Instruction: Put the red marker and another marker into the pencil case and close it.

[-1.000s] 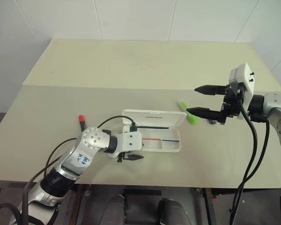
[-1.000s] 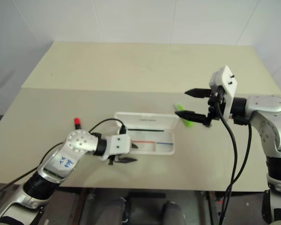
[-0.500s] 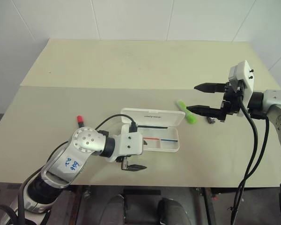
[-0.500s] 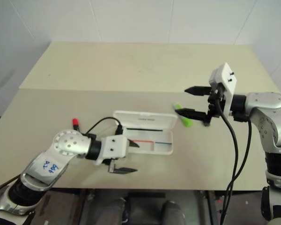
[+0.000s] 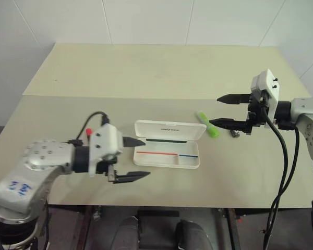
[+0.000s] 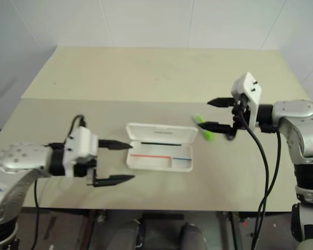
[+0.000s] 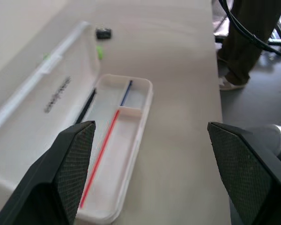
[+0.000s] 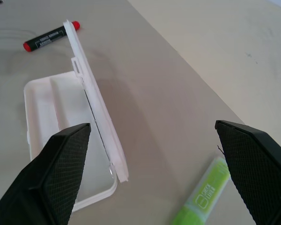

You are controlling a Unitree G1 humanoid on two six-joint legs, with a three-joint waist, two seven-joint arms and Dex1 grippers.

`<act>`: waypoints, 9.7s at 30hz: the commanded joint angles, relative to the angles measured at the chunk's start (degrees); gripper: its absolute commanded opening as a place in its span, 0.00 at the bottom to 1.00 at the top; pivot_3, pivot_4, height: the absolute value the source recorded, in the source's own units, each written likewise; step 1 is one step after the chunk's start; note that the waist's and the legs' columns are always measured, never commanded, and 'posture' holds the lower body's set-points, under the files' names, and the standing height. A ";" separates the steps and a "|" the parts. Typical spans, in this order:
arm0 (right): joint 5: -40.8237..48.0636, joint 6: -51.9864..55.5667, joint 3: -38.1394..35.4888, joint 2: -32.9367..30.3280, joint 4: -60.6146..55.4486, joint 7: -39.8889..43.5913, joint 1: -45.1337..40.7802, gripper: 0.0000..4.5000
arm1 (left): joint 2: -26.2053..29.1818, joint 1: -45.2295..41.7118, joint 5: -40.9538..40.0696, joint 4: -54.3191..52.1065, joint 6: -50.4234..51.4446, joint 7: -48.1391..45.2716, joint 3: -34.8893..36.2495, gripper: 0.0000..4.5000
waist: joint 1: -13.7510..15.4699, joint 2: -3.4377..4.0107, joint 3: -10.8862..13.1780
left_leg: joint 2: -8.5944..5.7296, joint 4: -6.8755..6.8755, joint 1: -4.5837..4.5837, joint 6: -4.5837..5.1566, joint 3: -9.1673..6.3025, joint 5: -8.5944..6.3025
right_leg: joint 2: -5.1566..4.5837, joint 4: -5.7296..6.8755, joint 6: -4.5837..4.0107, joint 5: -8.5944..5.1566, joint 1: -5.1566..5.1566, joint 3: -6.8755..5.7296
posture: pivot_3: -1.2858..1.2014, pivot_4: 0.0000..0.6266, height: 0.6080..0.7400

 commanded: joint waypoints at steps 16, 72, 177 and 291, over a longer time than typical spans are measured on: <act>13.11 2.17 -8.94 4.95 4.08 5.76 -7.80 1.00 | -3.10 1.74 0.66 1.81 21.05 35.35 10.11 0.91 | -0.58 -0.58 0.27 | 0.13 0.05 -0.14 0.02 0.24 -0.16 | 0.12 0.17 0.04 0.14 -0.19 0.28 | 0.52 0.24 1.00; 8.37 -2.44 -3.33 11.04 5.87 8.11 -12.68 1.00 | -29.51 -4.55 23.29 14.14 34.83 60.42 1.01 0.79 | 1.02 -0.40 -0.06 | 0.11 0.19 0.06 -0.15 0.34 -0.29 | 0.08 -0.02 -0.02 0.12 -0.10 0.35 | 0.52 0.24 1.00; -6.15 4.00 -1.46 8.67 7.61 -22.41 7.70 1.00 | -7.00 -35.86 12.79 16.22 12.47 10.39 -16.04 0.92 | -0.06 -0.32 0.33 | 0.33 0.38 -0.05 0.07 0.94 -0.58 | 0.41 -0.02 0.15 0.22 -0.33 0.92 | 0.52 0.24 1.00; 2.94 5.13 -5.53 -0.50 -5.85 0.52 12.63 0.99 | 9.77 -21.28 -1.69 15.41 -5.57 4.20 -10.42 0.93 | -0.22 -0.55 0.20 | 0.98 0.70 0.06 0.00 1.86 -0.79 | 0.98 0.27 -0.09 0.27 -0.97 1.92 | 0.52 0.24 1.00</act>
